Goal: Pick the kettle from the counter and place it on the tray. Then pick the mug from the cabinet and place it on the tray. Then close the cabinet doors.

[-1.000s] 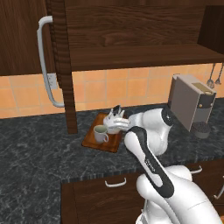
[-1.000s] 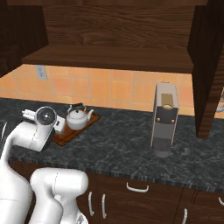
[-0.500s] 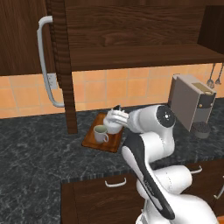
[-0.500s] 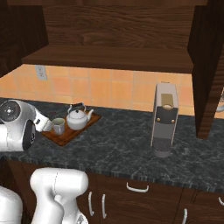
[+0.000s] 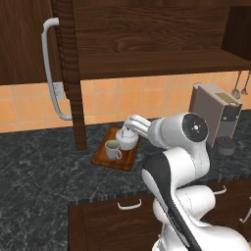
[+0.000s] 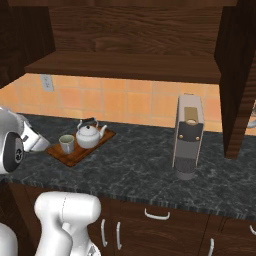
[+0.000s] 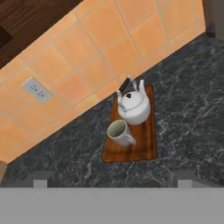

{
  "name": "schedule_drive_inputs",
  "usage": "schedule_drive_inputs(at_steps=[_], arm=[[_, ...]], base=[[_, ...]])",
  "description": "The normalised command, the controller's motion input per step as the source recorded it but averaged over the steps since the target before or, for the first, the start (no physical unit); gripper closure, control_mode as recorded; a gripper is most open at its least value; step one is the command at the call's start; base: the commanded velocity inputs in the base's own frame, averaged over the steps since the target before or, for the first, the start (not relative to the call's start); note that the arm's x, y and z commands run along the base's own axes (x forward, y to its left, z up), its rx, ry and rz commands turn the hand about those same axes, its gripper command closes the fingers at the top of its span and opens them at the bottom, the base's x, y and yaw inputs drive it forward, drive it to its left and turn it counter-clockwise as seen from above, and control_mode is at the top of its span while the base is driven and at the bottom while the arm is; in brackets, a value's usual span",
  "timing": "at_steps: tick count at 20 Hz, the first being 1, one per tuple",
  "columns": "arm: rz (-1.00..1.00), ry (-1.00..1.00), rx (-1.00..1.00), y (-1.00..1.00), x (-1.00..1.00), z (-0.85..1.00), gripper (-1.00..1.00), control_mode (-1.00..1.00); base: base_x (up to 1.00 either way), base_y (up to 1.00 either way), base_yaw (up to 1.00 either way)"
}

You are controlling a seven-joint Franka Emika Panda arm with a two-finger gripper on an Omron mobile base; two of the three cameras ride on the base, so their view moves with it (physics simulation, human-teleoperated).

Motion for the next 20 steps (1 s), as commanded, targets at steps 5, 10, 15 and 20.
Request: schedule_drive_inputs(at_steps=[5,10,15,20], arm=[[0.00,-0.04,0.22,-0.22,-0.39,0.03,-1.00,-1.00],[0.00,-0.07,0.28,-0.10,-0.42,0.06,-1.00,-1.00],[0.00,-0.07,0.20,0.00,-0.36,0.11,-1.00,-1.00],[0.10,-0.04,0.20,0.01,-0.24,0.05,-1.00,-1.00]], base=[[0.00,0.00,0.00],[0.00,0.00,0.00],[0.00,0.00,0.00],[0.00,0.00,0.00]])
